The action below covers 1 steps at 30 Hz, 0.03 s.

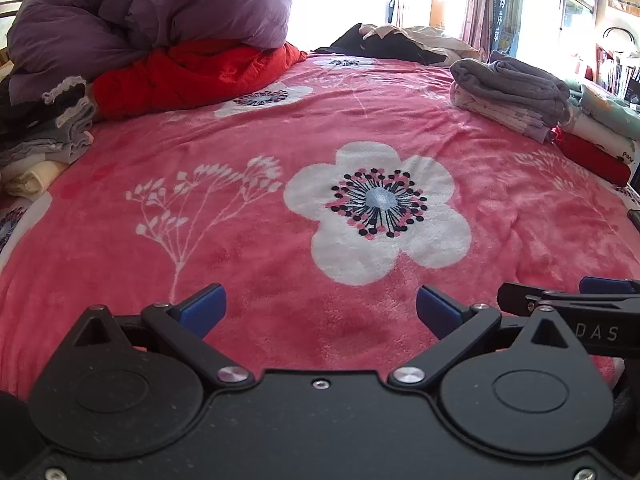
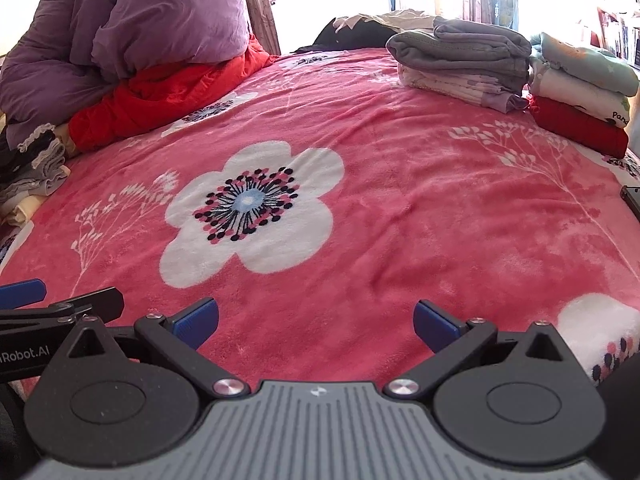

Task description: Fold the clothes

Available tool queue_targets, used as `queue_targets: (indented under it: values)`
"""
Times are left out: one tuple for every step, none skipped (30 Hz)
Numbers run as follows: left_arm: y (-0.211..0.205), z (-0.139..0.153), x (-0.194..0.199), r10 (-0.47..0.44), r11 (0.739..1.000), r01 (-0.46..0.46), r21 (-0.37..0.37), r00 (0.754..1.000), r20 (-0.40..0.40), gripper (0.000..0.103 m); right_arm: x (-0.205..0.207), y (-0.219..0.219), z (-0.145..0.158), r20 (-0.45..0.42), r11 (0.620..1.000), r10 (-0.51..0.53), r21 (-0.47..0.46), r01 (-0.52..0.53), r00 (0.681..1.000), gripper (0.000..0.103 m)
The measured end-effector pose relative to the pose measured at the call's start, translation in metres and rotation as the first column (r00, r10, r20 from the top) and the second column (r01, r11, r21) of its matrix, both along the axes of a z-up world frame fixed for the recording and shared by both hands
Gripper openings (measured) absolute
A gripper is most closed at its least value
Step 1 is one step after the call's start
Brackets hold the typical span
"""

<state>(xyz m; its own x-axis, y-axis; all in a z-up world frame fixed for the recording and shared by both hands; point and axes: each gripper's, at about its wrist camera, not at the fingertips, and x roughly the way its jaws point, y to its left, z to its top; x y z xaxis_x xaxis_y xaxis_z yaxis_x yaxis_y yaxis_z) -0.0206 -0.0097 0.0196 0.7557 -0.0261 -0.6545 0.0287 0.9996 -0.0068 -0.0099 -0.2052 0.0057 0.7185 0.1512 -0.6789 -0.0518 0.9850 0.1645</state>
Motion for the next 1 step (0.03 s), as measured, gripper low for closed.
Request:
queue_targets:
  values:
    - [0.0, -0.0004, 0.0001, -0.001, 1.0, 0.001, 0.001, 1.0, -0.001, 0.103, -0.0003, 0.0002, -0.0004, 0.002, 1.0, -0.002, -0.002, 0.002, 1.0, 0.103]
